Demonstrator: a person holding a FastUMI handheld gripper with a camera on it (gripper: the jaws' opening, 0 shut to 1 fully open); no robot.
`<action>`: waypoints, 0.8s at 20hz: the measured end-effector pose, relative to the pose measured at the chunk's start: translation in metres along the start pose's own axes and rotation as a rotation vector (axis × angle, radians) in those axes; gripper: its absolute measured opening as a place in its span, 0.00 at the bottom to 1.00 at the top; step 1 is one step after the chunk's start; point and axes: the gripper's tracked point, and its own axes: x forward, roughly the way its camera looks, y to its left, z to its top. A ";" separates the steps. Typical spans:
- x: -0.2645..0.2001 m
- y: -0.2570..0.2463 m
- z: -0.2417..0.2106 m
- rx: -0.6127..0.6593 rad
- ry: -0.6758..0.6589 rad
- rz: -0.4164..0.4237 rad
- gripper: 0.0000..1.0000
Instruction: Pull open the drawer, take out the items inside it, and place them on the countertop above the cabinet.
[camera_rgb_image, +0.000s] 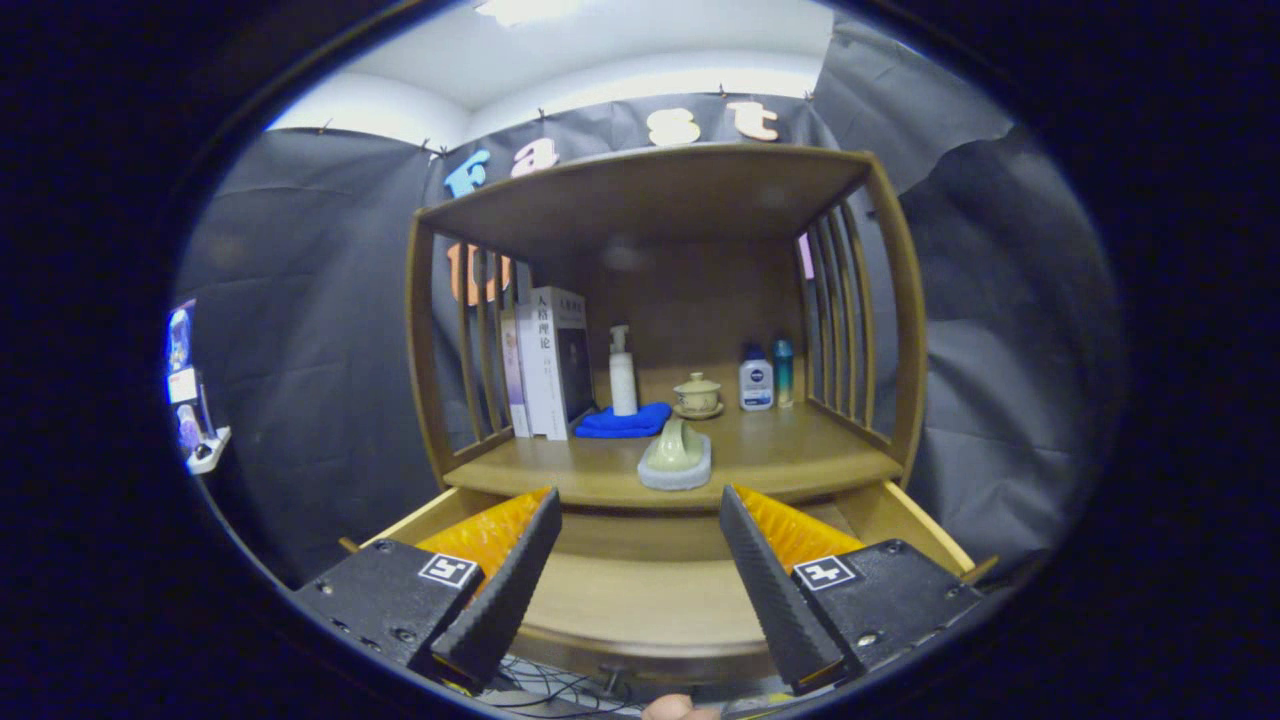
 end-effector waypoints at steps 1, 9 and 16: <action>-0.010 -0.003 -0.009 -0.002 -0.014 -0.023 1.00; -0.057 -0.003 -0.096 -0.035 -0.019 -0.121 1.00; -0.036 0.007 -0.143 -0.041 0.043 -0.121 1.00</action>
